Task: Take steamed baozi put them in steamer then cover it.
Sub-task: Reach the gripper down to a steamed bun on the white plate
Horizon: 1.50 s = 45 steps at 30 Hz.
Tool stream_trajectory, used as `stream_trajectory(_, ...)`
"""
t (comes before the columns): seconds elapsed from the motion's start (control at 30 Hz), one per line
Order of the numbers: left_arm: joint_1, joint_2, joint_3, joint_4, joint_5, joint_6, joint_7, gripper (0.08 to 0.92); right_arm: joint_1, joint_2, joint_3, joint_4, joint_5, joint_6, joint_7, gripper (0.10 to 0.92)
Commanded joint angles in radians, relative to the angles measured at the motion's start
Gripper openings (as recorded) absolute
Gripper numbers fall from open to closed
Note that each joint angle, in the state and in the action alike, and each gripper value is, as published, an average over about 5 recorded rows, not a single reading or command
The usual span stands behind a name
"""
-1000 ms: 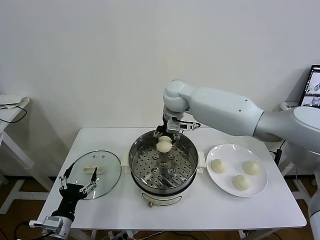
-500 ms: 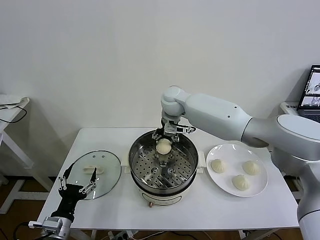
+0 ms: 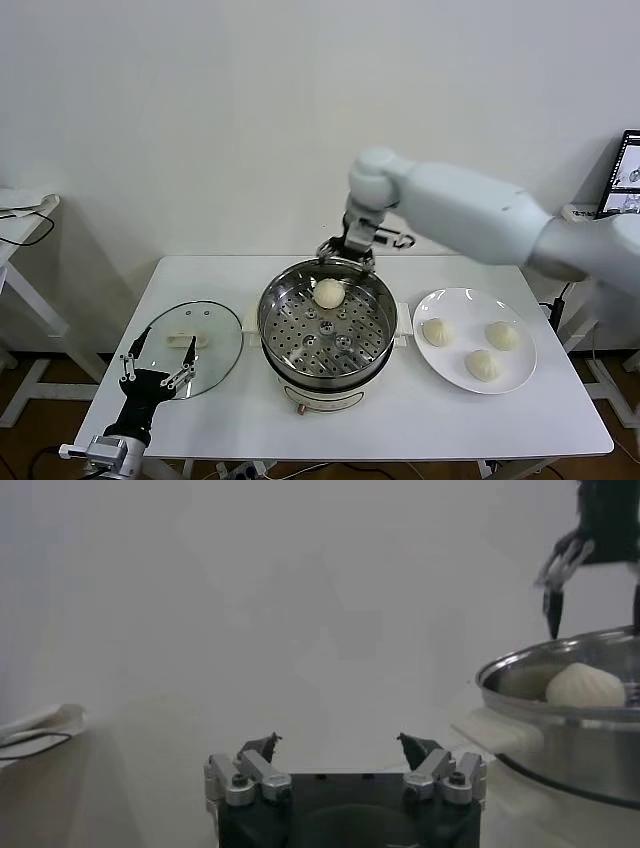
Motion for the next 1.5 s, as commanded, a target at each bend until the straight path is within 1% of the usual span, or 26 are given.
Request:
stream_trajectory(0.03, 0.006, 0.002, 0.022, -0.020, 0.002, 0.015, -0.005, 0.823, 0.111, -0.350, -0.115, 0.130, 0.229, -0.245, -0.025, 0.823)
stream_trajectory(0.17, 0.005, 0.004, 0.039, -0.019, 0.006, 0.017, -0.007, 0.823, 0.018, -0.453, -0.125, 0.132, 0.235, -0.376, 0.003, 0.823)
stream_trajectory(0.27, 0.001, 0.003, 0.053, -0.014, 0.010, 0.016, -0.007, 0.823, -0.090, -0.503, -0.082, 0.130, 0.209, -0.473, 0.027, 0.823)
stream_trajectory(0.37, -0.003, 0.001, 0.066, -0.008, 0.018, 0.015, -0.007, 0.823, -0.217, -0.522, 0.028, 0.108, 0.151, -0.549, 0.044, 0.823)
stream_trajectory(0.5, -0.006, -0.003, 0.078, -0.002, 0.027, 0.013, -0.008, 0.823, -0.372, -0.497, 0.174, 0.050, 0.065, -0.612, 0.057, 0.823)
stream_trajectory(0.67, -0.003, -0.006, 0.079, 0.003, 0.031, 0.008, -0.007, 0.823, -0.501, -0.420, 0.279, -0.051, 0.003, -0.625, 0.083, 0.823)
stream_trajectory(0.93, 0.002, -0.007, 0.074, 0.010, 0.032, 0.001, -0.007, 0.823, -0.559, -0.307, 0.338, -0.167, -0.032, -0.620, 0.109, 0.823)
stream_trajectory(1.2, -0.009, -0.007, 0.074, 0.024, 0.032, 0.002, -0.006, 0.823, -0.580, -0.212, 0.357, -0.233, -0.036, -0.618, 0.132, 0.823)
stream_trajectory(1.5, -0.019, -0.006, 0.072, 0.040, 0.031, 0.001, -0.005, 0.823, -0.600, -0.158, 0.381, -0.276, -0.052, -0.614, 0.139, 0.823)
